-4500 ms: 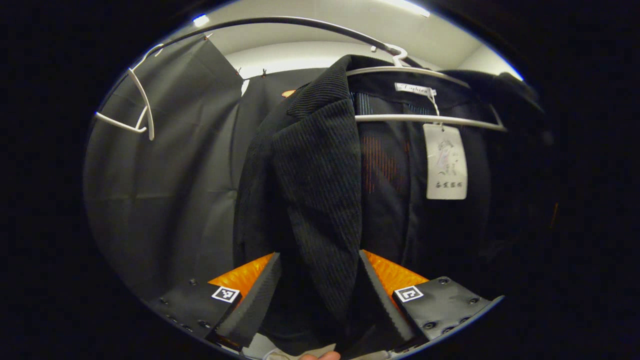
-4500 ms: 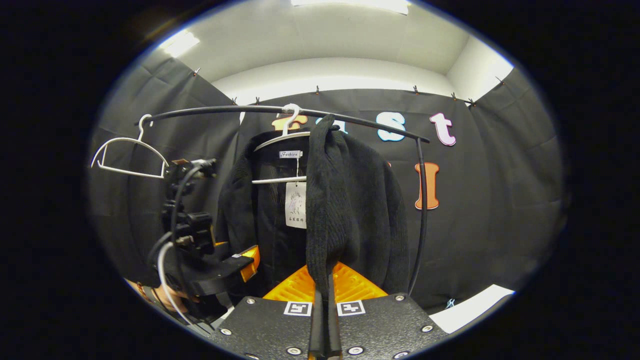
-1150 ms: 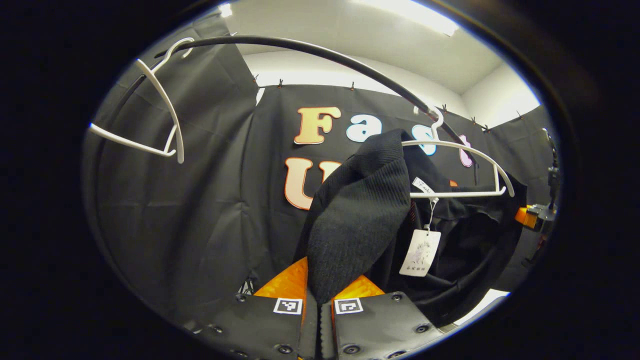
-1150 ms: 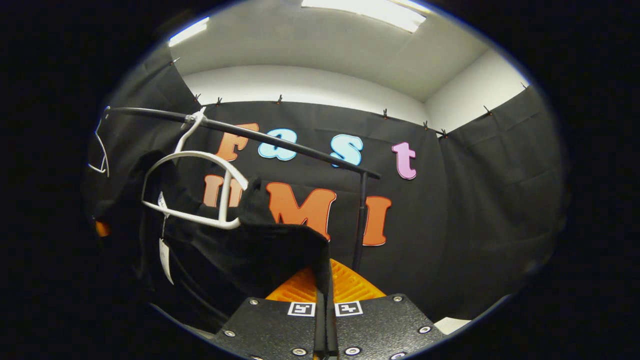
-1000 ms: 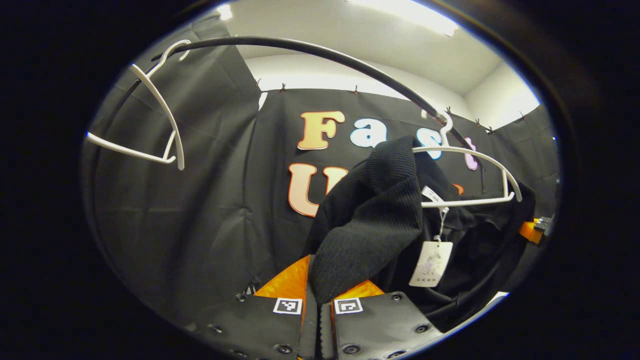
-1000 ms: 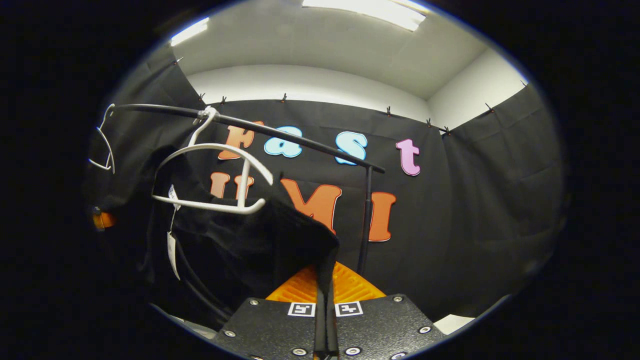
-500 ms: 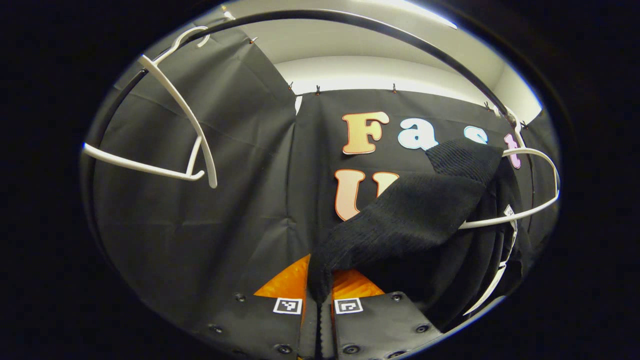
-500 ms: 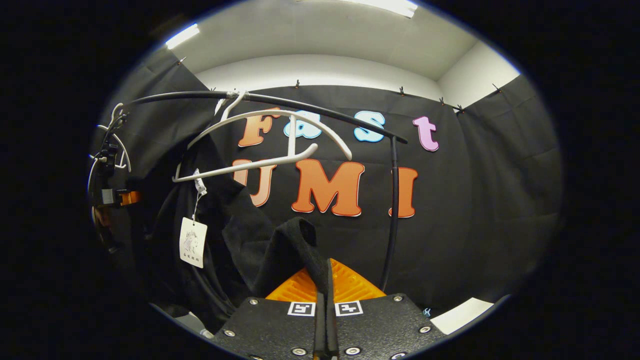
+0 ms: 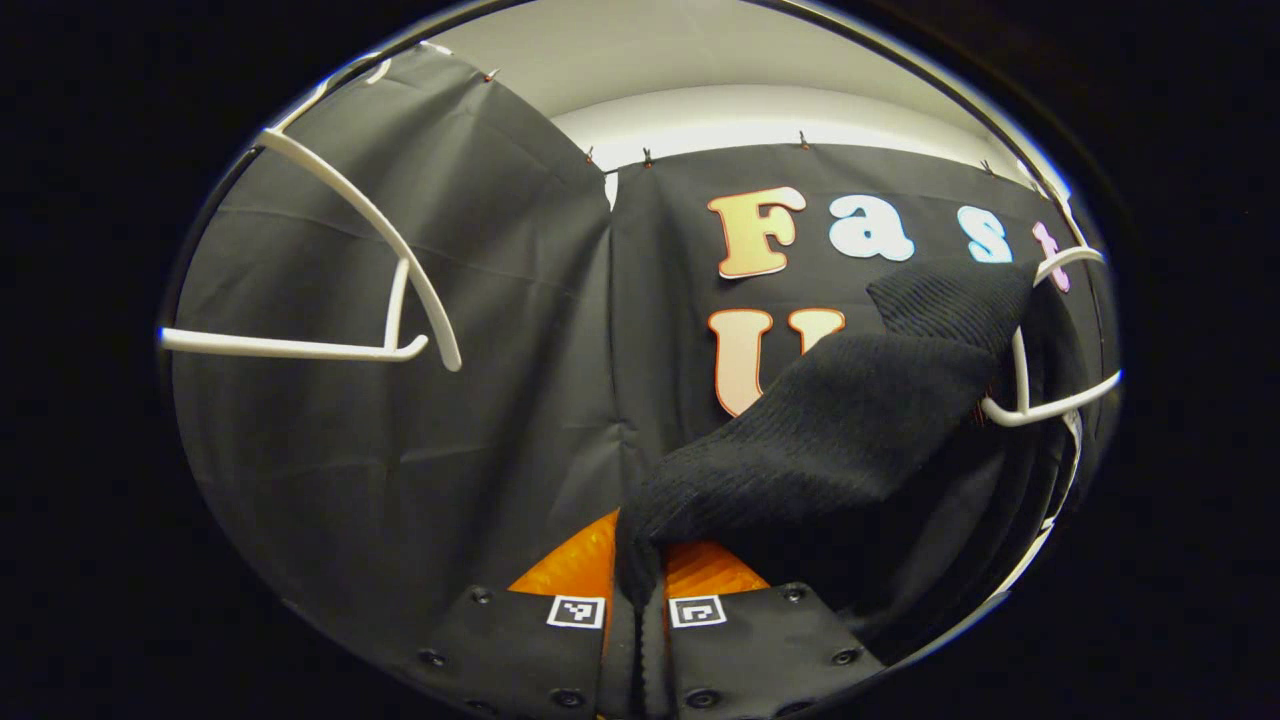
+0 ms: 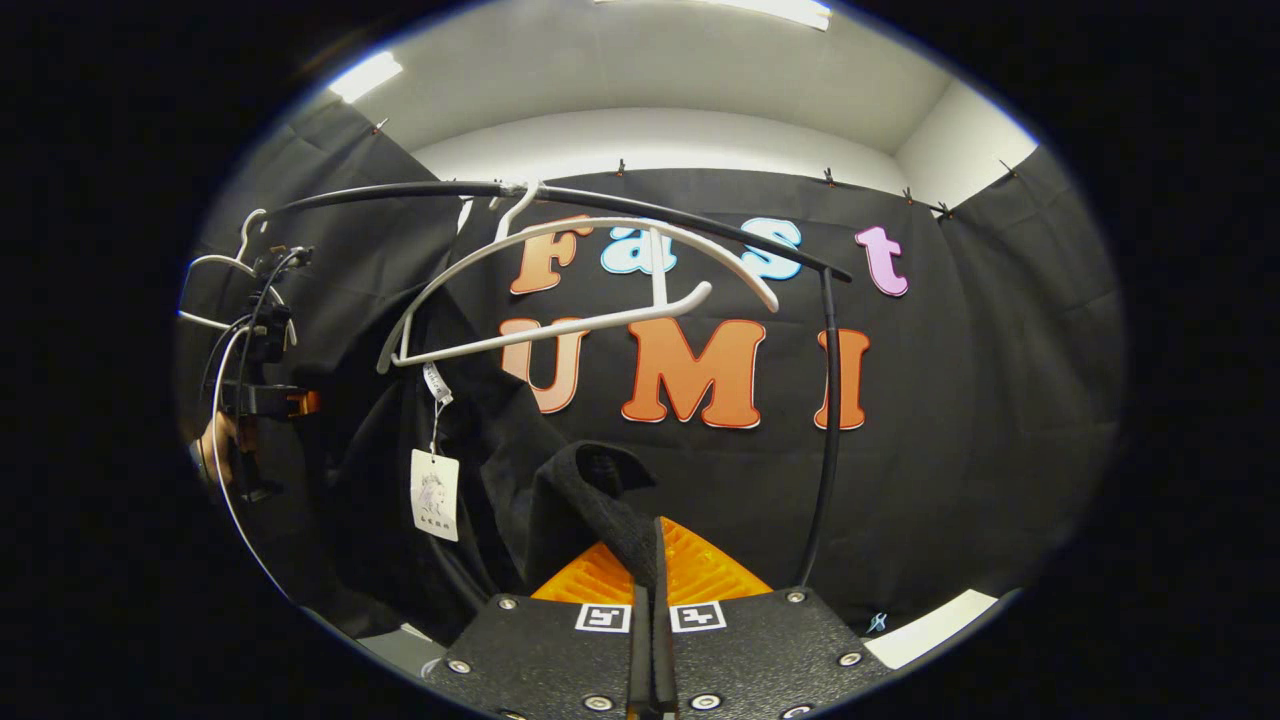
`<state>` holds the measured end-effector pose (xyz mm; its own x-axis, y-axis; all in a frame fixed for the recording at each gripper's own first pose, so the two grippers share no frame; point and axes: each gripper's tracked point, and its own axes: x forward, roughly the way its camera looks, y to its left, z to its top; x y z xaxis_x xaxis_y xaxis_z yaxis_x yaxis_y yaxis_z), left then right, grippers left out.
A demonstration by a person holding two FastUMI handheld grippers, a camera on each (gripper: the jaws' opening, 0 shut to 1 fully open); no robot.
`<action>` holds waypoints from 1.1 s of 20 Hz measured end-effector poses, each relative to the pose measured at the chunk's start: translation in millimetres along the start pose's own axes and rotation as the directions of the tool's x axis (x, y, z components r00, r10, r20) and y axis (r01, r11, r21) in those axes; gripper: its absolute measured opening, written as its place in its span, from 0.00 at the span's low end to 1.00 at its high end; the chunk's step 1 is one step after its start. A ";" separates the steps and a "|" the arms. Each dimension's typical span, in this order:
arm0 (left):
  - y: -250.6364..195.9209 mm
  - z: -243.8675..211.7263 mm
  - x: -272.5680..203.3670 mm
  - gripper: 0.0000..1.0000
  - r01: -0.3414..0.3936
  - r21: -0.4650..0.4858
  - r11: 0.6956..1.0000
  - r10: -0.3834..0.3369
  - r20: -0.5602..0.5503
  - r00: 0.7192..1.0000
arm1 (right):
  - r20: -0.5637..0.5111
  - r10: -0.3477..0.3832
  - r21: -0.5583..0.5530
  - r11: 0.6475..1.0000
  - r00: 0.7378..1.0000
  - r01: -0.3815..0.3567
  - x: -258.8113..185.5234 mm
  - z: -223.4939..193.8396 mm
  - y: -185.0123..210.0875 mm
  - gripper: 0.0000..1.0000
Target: Grasp the clothes on the hanger with both hands and then place them into the laundry hamper below.
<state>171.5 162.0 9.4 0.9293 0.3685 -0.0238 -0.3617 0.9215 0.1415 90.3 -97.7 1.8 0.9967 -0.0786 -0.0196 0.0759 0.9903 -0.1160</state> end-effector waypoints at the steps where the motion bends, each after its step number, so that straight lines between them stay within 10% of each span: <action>1: 3.7 3.6 0.6 0.10 0.000 0.012 1.000 0.000 0.019 1.000 | 0.000 0.003 0.000 1.000 1.000 -0.003 -0.7 -0.3 1.1 0.00; 12: 25.3 -9.2 3.9 0.10 -0.064 0.059 0.996 0.065 -0.008 0.998 | -0.041 0.094 0.037 0.995 0.995 -0.092 1.9 -18.2 44.2 0.00; 22: -9.8 -53.1 -55.4 0.10 0.101 0.057 0.993 -0.094 -0.116 0.989 | -0.089 0.211 0.043 0.977 0.973 -0.208 -4.7 -38.4 93.0 0.00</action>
<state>119.6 139.0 -43.3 0.9444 0.2919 -0.1515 -0.2610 0.9454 0.1950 91.6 -9.6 -47.0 0.9837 0.1219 -0.1322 -0.1315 0.9891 -0.0667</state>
